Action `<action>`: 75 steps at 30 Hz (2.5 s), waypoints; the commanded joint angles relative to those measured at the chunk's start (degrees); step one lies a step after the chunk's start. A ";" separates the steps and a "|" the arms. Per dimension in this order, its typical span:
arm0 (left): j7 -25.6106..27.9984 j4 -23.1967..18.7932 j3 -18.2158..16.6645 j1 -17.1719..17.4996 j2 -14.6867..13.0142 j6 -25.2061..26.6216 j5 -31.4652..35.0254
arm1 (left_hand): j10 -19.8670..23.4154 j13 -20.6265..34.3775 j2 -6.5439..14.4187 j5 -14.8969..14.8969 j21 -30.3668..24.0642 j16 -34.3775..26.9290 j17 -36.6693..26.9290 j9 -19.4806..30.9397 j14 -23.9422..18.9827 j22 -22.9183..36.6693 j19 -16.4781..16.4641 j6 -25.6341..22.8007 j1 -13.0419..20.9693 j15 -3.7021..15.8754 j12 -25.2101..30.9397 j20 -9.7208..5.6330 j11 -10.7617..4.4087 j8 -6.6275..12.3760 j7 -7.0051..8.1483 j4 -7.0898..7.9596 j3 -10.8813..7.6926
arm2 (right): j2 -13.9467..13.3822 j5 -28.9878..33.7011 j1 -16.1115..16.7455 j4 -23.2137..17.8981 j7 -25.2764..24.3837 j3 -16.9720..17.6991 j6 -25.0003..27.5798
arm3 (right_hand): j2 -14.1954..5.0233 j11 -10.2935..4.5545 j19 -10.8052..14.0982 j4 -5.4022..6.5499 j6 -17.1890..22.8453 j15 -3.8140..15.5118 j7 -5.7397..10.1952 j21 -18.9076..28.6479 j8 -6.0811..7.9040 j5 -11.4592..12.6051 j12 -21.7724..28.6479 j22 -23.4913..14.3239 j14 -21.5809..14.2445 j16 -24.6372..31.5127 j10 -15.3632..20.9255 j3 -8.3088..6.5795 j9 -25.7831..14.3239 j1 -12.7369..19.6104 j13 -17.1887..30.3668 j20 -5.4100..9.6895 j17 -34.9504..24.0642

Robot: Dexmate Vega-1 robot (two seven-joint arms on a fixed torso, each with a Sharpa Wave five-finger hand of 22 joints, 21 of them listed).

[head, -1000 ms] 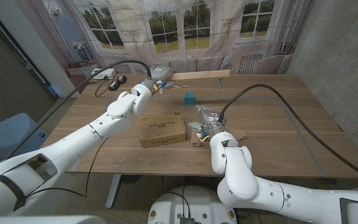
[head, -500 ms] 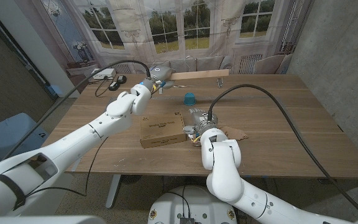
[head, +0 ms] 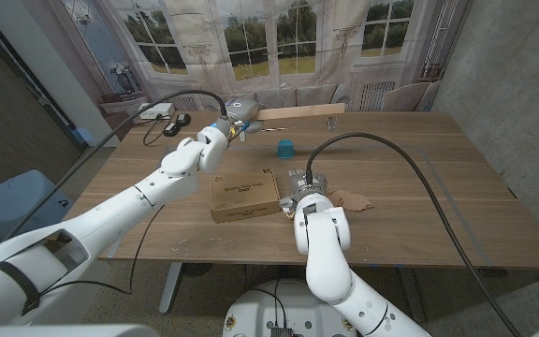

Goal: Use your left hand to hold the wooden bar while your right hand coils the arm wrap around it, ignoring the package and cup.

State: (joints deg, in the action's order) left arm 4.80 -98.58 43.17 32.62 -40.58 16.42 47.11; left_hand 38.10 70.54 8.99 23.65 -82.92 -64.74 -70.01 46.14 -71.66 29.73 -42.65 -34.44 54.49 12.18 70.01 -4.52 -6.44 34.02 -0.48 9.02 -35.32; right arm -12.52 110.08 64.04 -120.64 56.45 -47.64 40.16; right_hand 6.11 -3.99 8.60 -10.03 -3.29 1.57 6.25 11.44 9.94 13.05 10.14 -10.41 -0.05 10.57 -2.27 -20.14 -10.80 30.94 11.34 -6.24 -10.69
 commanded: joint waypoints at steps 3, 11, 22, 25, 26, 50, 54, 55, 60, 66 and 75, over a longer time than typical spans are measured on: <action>0.29 0.57 0.14 -0.12 -0.11 0.00 -0.55 | -0.28 0.22 0.38 -0.04 -0.94 -0.51 -0.18 0.03 0.29 -0.12 0.58 -0.07 -0.36 -0.24 1.05 -4.47 -0.23 0.41 -0.24 -0.04 -0.67 | 4.25 5.23 1.95 3.56 1.92 2.75 -6.37 | 0.65 -0.05 0.38 0.05 -0.69 0.23 0.23 0.07 0.51 0.73 0.36 0.04 0.71 0.21 -0.90 0.37 -0.22 1.00 0.21 0.59 -0.16; 0.77 0.92 0.03 -0.19 -0.20 -0.30 -0.97 | -0.47 -0.23 0.35 -0.11 -1.34 -0.71 -0.17 0.01 0.36 -0.38 0.69 0.03 -0.64 -0.24 1.27 -4.54 -0.19 0.56 -0.29 -0.04 -0.88 | 5.22 7.68 1.13 5.60 3.69 3.25 -7.17 | 0.04 -0.02 0.95 0.14 -0.73 0.67 0.50 0.30 0.97 1.82 0.64 0.03 0.30 0.64 -1.16 -0.05 -0.24 3.44 0.23 0.71 -0.21; 1.01 1.44 0.12 -0.50 -0.19 -0.41 -1.13 | -0.20 -0.93 0.34 -0.19 -1.95 -1.06 -0.17 -0.22 0.47 -0.85 0.91 0.11 -1.12 -0.25 1.17 -4.51 -0.26 0.72 -0.33 -0.05 -1.27 | 6.44 8.02 -1.55 8.70 6.75 3.30 -7.70 | -0.62 -0.01 1.38 0.17 -1.10 1.06 0.68 0.42 1.16 2.82 0.97 0.02 0.03 0.89 -1.09 -0.53 -0.25 6.02 0.24 1.09 -0.26; 1.02 1.48 0.17 -0.55 -0.23 -0.43 -1.12 | -0.36 -0.56 0.34 -0.21 -2.07 -1.12 -0.17 -0.20 0.52 -0.98 0.95 0.18 -1.22 -0.25 1.37 -4.53 -0.26 0.78 -0.31 -0.06 -1.36 | 6.74 7.97 -2.44 9.60 8.12 3.27 -7.92 | -0.67 0.04 1.45 0.20 -1.02 1.22 0.40 0.43 1.25 3.01 1.19 0.01 -0.31 1.05 -0.62 -0.57 -0.26 6.49 0.26 1.16 -0.28; 1.02 1.52 0.16 -0.57 -0.24 -0.49 -1.19 | -0.37 -0.47 0.34 -0.22 -2.12 -1.15 -0.17 -0.15 0.54 -1.00 0.97 0.29 -1.25 -0.25 1.45 -4.53 -0.27 0.79 -0.28 -0.06 -1.39 | 6.91 8.11 -2.73 9.99 8.73 3.26 -7.90 | -0.67 0.03 1.46 0.21 -1.06 1.29 0.33 0.44 1.24 3.04 1.19 0.01 -0.40 1.09 -0.63 -0.57 -0.26 6.59 0.26 1.19 -0.29; 1.65 2.37 0.53 -1.41 0.13 -1.31 -1.33 | -0.70 -0.34 0.37 -0.40 -3.30 -1.74 -0.15 -0.61 0.90 -1.86 1.55 0.21 -2.10 -0.26 2.25 -4.43 -0.17 1.25 -0.26 -0.15 -2.18 | 5.76 6.34 -6.27 12.23 12.72 2.12 -7.39 | -3.60 -0.95 9.52 2.15 5.42 4.78 -0.79 3.16 3.30 5.31 4.14 -0.54 -10.88 6.51 7.14 0.97 -0.39 9.72 1.15 4.07 -3.16; 1.56 2.34 0.60 -1.49 0.21 -1.18 -1.21 | -0.66 -0.88 0.36 -0.44 -3.45 -1.83 -0.14 -0.57 0.99 -2.15 1.57 0.30 -2.26 -0.26 2.02 -4.44 -0.17 1.38 -0.27 -0.16 -2.32 | 5.22 5.62 -6.28 12.17 11.59 1.93 -7.03 | -4.86 -1.06 12.57 1.83 10.59 6.59 -0.22 4.29 4.55 5.79 6.94 -0.85 -16.62 10.19 13.62 1.90 -0.47 11.66 1.88 5.29 -5.87; 1.51 2.38 0.73 -1.59 0.27 -1.10 -1.01 | -0.74 -0.78 0.36 -0.44 -3.44 -1.84 -0.14 -0.61 1.00 -2.24 1.59 0.26 -2.29 -0.26 2.06 -4.49 -0.15 1.39 -0.26 -0.16 -2.34 | 5.10 5.54 -6.28 12.38 11.20 1.84 -6.88 | -5.04 -0.90 13.42 1.85 11.52 6.90 -0.02 4.65 4.72 5.83 7.69 -0.90 -17.70 10.94 15.17 2.16 -0.48 11.93 2.07 5.31 -6.48; 1.16 2.43 0.97 -1.85 0.45 -1.01 -0.78 | -0.93 -0.62 0.37 -0.49 -3.70 -1.95 -0.12 -0.63 1.06 -2.38 1.68 0.44 -2.46 -0.25 2.12 -4.46 -0.35 1.46 -0.27 -0.18 -2.50 | 4.67 4.68 -6.17 12.59 9.28 1.67 -5.96 | -6.33 -0.91 16.36 1.56 18.29 9.07 0.05 6.20 5.56 6.13 13.05 -1.37 -24.61 16.59 23.20 3.87 -0.59 15.11 4.04 6.44 -11.80; 0.71 2.43 1.27 -2.11 0.69 -0.63 -0.38 | -0.71 -1.11 0.38 -0.55 -3.91 -2.07 -0.10 -0.81 1.10 -2.71 1.77 0.46 -2.67 -0.25 1.89 -4.53 -0.19 1.53 -0.28 -0.19 -2.67 | 3.07 -1.09 -3.74 10.40 0.56 2.94 -2.92 | -8.48 -2.09 21.17 1.08 32.81 10.82 -1.25 10.40 8.68 5.25 23.17 -3.05 -35.71 28.83 33.95 7.08 -1.92 22.22 9.05 6.53 -23.85; 0.09 1.92 1.43 -2.14 0.89 -0.07 -0.11 | -0.82 -0.64 0.42 -0.61 -4.25 -2.21 -0.08 -0.89 1.11 -2.85 1.88 0.50 -2.88 -0.25 2.16 -4.45 -0.34 1.67 -0.30 -0.22 -2.87 | -0.74 -13.39 0.09 7.37 -16.65 4.79 0.93 | -12.60 -1.06 26.98 1.05 46.09 11.34 -2.95 16.23 17.23 3.73 31.60 -4.84 -47.52 36.16 46.71 7.06 -5.29 28.51 13.34 7.02 -32.35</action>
State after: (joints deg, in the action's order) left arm 5.64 -96.19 44.31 30.66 -39.95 15.65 46.57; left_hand 37.26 69.51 8.64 23.26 -86.70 -66.35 -70.03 45.19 -70.72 26.81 -41.22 -33.96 51.41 11.87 71.86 -4.10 -6.66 35.45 -0.60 8.85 -37.85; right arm -9.86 107.77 60.64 -110.59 56.21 -44.43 37.00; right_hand 4.42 6.90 34.29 -8.78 27.60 4.52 -7.41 26.24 21.20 17.16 39.92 -14.72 -44.91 46.16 28.56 -12.39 -15.38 47.82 17.73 0.77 -41.91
